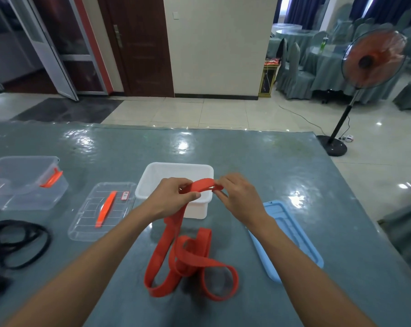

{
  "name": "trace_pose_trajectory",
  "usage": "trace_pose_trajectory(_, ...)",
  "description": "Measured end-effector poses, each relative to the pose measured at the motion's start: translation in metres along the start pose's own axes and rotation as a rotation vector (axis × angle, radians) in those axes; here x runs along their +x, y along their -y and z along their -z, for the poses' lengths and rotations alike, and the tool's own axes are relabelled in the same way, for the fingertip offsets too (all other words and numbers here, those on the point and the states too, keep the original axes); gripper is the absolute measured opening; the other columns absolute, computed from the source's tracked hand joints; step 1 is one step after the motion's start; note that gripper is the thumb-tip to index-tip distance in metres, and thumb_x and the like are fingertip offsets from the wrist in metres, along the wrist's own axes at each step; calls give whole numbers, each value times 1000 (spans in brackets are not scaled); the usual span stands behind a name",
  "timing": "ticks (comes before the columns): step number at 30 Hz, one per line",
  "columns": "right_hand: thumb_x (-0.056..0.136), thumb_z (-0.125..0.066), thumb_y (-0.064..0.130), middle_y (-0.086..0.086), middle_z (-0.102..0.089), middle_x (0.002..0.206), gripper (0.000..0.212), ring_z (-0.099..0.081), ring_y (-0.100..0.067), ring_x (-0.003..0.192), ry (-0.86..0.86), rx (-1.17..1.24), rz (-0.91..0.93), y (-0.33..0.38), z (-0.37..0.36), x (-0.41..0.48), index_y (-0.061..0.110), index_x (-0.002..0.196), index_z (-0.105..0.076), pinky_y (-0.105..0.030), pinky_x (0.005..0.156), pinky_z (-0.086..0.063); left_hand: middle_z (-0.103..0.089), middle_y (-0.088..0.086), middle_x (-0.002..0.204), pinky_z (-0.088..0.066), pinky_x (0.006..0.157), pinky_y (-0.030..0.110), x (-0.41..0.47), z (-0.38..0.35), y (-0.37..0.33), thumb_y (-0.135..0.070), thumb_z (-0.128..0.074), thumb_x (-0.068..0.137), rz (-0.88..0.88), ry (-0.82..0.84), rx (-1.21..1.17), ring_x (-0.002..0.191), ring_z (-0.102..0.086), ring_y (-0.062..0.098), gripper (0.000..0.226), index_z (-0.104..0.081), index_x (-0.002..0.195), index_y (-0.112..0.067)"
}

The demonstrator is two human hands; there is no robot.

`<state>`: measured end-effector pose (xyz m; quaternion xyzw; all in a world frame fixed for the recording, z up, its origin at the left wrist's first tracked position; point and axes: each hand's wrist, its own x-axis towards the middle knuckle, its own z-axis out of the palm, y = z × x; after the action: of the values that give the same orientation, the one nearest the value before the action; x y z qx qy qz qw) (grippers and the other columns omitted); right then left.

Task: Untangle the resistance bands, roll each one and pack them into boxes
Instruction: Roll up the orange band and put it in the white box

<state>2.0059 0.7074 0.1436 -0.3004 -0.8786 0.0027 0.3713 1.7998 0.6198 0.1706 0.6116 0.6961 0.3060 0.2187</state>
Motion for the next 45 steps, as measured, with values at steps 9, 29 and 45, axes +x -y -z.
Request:
trace_pose_trajectory(9,76,-72,26,5,-72,69,11,-65,-15,66,-83,308,-566,33,-5,10,17,73,-77,-34,65,-52,-74,-13,81,-54,79,28,-15,-31,-7,-36,-79,79,17,-225,-138,81,-68,4,20,-75,97,-27)
trace_pose_trajectory(29,82,-79,22,1,-73,84,19,-64,0,73,239,1079,-1026,58,5,9,7,95,-76,-19,73,-44,-74,-10,85,-55,76,35,-20,-21,5,-34,-74,85,-72,-234,-192,80,-68,9,19,-74,101,-25)
trace_pose_trajectory(45,79,-75,3,2,-70,79,31,-70,-13,68,508,711,-578,49,21,9,17,107,-70,-15,61,-48,-62,-12,93,-48,78,36,-11,20,-4,-46,-65,89,-232,217,469,86,-57,12,24,-59,104,-27)
